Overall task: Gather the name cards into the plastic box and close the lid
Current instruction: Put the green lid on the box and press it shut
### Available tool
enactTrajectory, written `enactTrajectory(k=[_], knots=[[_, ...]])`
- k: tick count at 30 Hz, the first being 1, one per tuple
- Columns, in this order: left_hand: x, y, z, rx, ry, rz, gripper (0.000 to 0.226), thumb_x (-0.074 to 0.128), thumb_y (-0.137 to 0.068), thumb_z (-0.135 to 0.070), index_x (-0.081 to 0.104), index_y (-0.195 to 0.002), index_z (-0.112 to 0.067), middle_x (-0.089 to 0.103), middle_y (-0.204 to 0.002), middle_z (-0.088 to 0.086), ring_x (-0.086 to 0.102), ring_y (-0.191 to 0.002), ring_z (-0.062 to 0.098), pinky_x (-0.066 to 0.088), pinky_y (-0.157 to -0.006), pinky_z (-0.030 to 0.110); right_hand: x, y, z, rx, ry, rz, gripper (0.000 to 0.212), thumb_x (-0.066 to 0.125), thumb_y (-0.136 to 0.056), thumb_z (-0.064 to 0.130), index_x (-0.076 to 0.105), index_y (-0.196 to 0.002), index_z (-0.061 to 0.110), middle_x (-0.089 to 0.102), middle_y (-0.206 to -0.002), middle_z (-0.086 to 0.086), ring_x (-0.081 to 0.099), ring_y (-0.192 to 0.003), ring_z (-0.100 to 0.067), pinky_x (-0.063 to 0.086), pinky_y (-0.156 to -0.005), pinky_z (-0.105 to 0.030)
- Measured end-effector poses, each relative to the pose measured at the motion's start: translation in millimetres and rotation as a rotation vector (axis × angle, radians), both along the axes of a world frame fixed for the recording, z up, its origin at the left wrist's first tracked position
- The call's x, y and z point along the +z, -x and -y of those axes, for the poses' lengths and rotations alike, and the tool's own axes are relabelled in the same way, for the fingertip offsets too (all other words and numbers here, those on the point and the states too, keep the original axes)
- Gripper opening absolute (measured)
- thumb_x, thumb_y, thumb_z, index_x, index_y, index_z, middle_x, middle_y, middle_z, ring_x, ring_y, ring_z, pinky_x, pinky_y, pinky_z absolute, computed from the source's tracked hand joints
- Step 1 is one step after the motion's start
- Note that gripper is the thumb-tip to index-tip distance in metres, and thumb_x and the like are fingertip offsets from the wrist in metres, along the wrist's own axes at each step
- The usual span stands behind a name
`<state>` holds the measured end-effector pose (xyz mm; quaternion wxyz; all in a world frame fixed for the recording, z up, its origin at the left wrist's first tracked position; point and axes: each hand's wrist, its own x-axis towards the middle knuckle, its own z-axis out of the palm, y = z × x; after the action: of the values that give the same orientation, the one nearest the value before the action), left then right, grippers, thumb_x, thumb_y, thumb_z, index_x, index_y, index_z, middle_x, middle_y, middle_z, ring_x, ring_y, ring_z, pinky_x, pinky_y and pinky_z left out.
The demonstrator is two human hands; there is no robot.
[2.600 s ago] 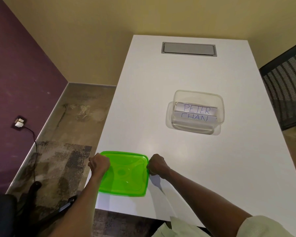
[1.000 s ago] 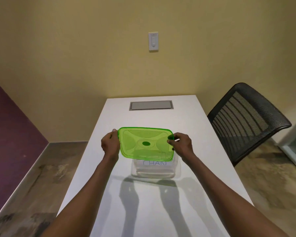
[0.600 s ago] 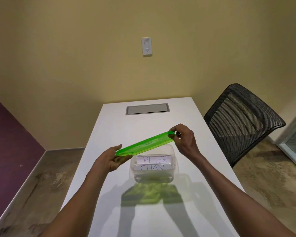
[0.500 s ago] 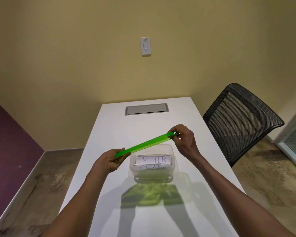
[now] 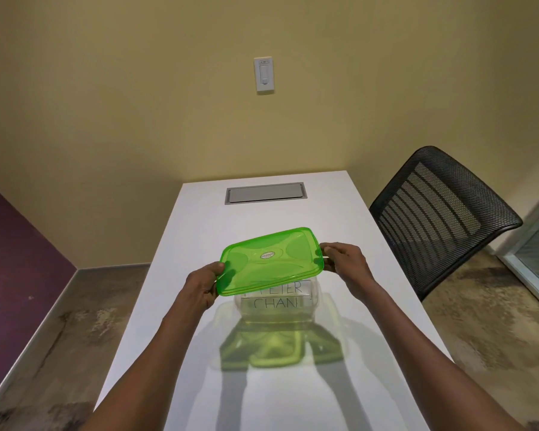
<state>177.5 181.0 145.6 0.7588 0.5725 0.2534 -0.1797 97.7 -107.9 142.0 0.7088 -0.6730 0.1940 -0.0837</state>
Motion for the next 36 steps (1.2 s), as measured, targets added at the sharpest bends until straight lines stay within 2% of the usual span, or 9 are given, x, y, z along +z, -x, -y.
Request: enactTrajectory(k=[3, 4, 8, 12, 16, 18, 21, 30, 36], knots=[[-10.7, -7.1, 5.1, 0.031, 0.004, 0.034, 0.035, 0.052, -0.095, 0.004, 0.056, -0.129, 0.003, 0.068, -0.116, 0.019, 0.067, -0.043, 0.014, 0.054, -0.039, 0.022, -4.6, -4.3, -0.9, -0.002, -0.046, -0.031, 0.028, 0.056, -0.095, 0.015, 0.068, -0.094, -0.010, 0.071, -0.086, -0.014, 0.068, -0.066, -0.019, 0.055, -0.058, -0.024], [-14.3, -9.4, 6.5, 0.026, 0.003, 0.035, 0.034, 0.051, -0.096, 0.003, 0.056, -0.130, 0.000, 0.065, -0.122, 0.017, 0.068, -0.045, 0.013, 0.054, -0.040, 0.021, -7.5, -6.0, -0.4, -0.010, -0.017, -0.039, 0.027, 0.060, -0.093, 0.017, 0.069, -0.093, -0.009, 0.071, -0.084, -0.014, 0.067, -0.066, -0.018, 0.054, -0.058, -0.024], [-27.0, -16.2, 12.7, 0.008, -0.099, 0.077, 0.035, 0.057, -0.094, -0.001, 0.061, -0.126, -0.012, 0.068, -0.109, 0.009, 0.070, -0.063, 0.017, 0.055, -0.050, 0.022, -24.0, -11.6, 1.1, -0.017, 0.236, -0.129, 0.030, 0.076, -0.080, 0.010, 0.068, -0.108, 0.005, 0.069, -0.077, -0.007, 0.065, -0.065, -0.014, 0.054, -0.064, -0.030], [-44.3, -20.5, 16.4, -0.145, -0.461, 0.278, 0.033, 0.056, -0.092, -0.005, 0.065, -0.121, -0.016, 0.065, -0.095, 0.011, 0.057, -0.078, 0.025, 0.056, -0.074, 0.039, -41.7, -14.4, 0.0, -0.050, 0.418, -0.209, 0.029, 0.076, -0.076, 0.010, 0.068, -0.099, -0.005, 0.070, -0.085, -0.023, 0.062, -0.065, -0.023, 0.055, -0.077, -0.044], [-60.4, -24.1, 21.9, -0.300, -0.678, 0.352, 0.025, 0.048, -0.090, -0.002, 0.066, -0.090, -0.019, 0.056, -0.077, 0.008, 0.048, -0.074, 0.025, 0.045, -0.070, 0.036, -58.8, -16.7, -4.8, 0.006, 0.560, -0.291, 0.022, 0.073, -0.079, 0.014, 0.069, -0.086, -0.006, 0.066, -0.076, -0.023, 0.055, -0.066, -0.031, 0.045, -0.065, -0.032], [-68.9, -26.8, 24.0, -0.351, -0.782, 0.362, 0.022, 0.053, -0.088, -0.003, 0.068, -0.098, -0.015, 0.065, -0.089, 0.009, 0.056, -0.086, 0.029, 0.043, -0.076, 0.034, -66.0, -18.6, -6.1, 0.032, 0.608, -0.345, 0.020, 0.071, -0.079, 0.014, 0.064, -0.072, -0.003, 0.056, -0.062, -0.012, 0.048, -0.063, -0.024, 0.035, -0.057, -0.030], [-79.0, -30.2, 26.1, -0.408, -0.874, 0.356, 0.042, 0.061, -0.088, -0.006, 0.061, -0.130, -0.009, 0.064, -0.130, 0.010, 0.058, -0.121, 0.029, 0.042, -0.103, 0.034, -78.0, -21.3, -3.5, 0.049, 0.661, -0.407, 0.025, 0.069, -0.081, 0.014, 0.054, -0.063, 0.005, 0.049, -0.059, -0.007, 0.045, -0.062, -0.024, 0.031, -0.056, -0.029], [-106.5, -35.0, 26.7, -0.460, -0.974, 0.343, 0.039, 0.058, -0.089, -0.007, 0.061, -0.129, -0.007, 0.067, -0.122, 0.018, 0.061, -0.114, 0.034, 0.047, -0.097, 0.035, -102.5, -30.5, -3.4, 0.107, 0.693, -0.473, 0.037, 0.069, -0.081, 0.016, 0.043, -0.056, 0.012, 0.041, -0.053, 0.001, 0.044, -0.063, -0.023, 0.031, -0.059, -0.028], [-111.8, -40.0, 25.6, -0.436, -0.989, 0.328, 0.040, 0.057, -0.089, -0.004, 0.060, -0.130, -0.006, 0.065, -0.126, 0.018, 0.061, -0.116, 0.031, 0.044, -0.094, 0.030, -109.5, -37.7, -7.2, 0.126, 0.684, -0.486, 0.028, 0.068, -0.082, 0.018, 0.048, -0.064, 0.015, 0.048, -0.065, -0.001, 0.045, -0.069, -0.020, 0.030, -0.063, -0.024]])
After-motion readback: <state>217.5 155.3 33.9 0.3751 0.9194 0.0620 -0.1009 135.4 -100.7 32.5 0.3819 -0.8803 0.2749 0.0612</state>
